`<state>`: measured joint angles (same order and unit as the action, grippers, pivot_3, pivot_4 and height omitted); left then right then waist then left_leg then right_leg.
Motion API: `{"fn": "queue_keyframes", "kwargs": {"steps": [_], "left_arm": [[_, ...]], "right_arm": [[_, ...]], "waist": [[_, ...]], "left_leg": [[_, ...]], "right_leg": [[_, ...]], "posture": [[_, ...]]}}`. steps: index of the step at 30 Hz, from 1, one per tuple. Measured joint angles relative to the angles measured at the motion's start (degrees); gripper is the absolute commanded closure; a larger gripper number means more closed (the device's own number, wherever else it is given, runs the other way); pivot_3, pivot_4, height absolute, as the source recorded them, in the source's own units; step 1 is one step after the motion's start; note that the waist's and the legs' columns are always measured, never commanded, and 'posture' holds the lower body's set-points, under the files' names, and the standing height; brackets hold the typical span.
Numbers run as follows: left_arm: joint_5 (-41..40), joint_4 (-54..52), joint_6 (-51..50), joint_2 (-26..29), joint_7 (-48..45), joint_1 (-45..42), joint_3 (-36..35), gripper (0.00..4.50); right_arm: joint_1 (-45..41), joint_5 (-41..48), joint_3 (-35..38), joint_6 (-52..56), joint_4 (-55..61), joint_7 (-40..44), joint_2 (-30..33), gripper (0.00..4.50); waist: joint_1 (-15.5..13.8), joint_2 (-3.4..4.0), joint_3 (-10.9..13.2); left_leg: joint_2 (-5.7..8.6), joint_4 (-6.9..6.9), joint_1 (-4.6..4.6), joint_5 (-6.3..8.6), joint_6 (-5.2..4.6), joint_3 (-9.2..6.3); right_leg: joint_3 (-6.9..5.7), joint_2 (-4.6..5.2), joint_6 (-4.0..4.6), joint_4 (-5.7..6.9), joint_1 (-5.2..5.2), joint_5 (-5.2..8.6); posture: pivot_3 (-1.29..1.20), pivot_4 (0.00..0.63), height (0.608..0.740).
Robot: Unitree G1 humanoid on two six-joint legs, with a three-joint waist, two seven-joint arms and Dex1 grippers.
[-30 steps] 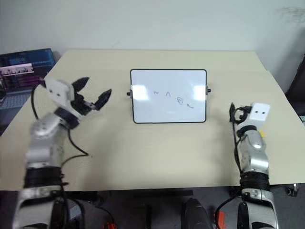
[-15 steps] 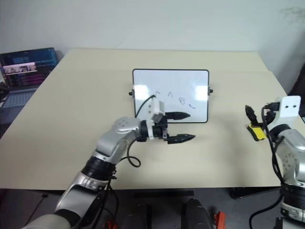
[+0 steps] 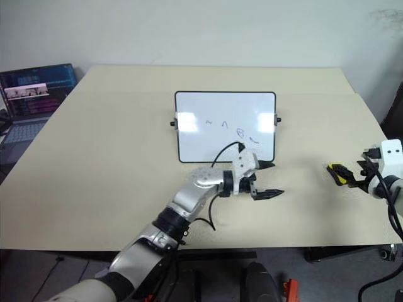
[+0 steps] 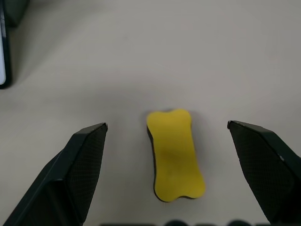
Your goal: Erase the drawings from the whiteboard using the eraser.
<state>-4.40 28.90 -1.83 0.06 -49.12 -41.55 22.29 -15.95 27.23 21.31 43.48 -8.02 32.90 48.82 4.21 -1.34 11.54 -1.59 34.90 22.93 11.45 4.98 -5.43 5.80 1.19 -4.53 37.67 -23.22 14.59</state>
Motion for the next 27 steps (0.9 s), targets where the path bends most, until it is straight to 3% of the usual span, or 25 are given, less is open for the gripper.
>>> {"fn": "queue_keyframes", "kwargs": {"steps": [10, 27], "left_arm": [[1.5, 1.0, 1.2, -0.5, 0.2, 0.2, -0.1, 0.00], [1.6, 0.6, 1.0, -0.1, 0.0, 0.2, -0.2, 0.00]], "right_arm": [[-5.8, -4.1, -3.9, -5.2, -11.5, 2.3, -1.5, 0.01], [-7.8, -8.1, -5.9, -8.3, -17.1, 4.5, -3.1, 0.18]], "waist": [[0.1, 0.01, 0.0], [0.2, 0.02, 0.0]], "left_leg": [[0.00, 0.00, 0.01, 0.00, 0.00, -0.01], [0.01, 0.00, 0.00, 0.00, 0.01, -0.01]], "right_leg": [[-0.01, 0.00, -0.01, 0.00, 0.00, 0.00], [0.00, 0.00, -0.01, 0.01, 0.00, 0.00]], "posture": [[0.00, 0.150, 0.740], [0.00, 0.150, 0.740]]}}
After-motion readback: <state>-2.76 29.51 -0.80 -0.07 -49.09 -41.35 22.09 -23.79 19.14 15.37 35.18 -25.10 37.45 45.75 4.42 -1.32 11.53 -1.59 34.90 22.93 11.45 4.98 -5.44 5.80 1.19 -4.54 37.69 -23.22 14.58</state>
